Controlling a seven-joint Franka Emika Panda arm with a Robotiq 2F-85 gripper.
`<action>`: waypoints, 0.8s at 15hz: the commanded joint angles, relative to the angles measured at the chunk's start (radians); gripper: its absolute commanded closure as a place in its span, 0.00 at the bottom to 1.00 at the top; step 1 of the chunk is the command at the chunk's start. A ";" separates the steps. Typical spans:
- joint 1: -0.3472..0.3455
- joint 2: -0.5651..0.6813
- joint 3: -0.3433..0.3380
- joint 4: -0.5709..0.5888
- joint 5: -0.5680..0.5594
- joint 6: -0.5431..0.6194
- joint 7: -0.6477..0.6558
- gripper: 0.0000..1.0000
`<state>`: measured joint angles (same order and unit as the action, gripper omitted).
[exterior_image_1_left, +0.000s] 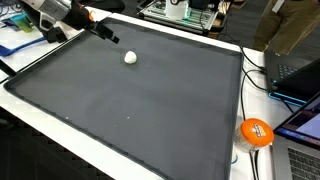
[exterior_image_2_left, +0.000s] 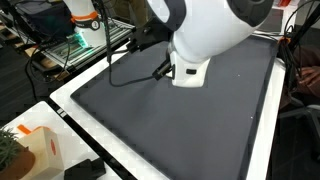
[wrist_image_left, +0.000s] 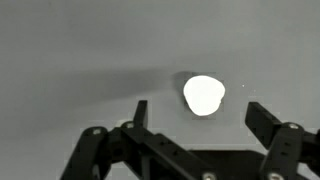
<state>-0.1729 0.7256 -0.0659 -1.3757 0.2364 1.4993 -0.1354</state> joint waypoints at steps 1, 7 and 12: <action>-0.061 -0.145 0.016 -0.229 0.028 0.164 -0.144 0.00; -0.089 -0.194 0.018 -0.300 0.045 0.194 -0.287 0.00; -0.059 -0.329 0.031 -0.507 0.169 0.421 -0.209 0.00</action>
<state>-0.2507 0.4777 -0.0480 -1.7463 0.3226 1.7605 -0.4120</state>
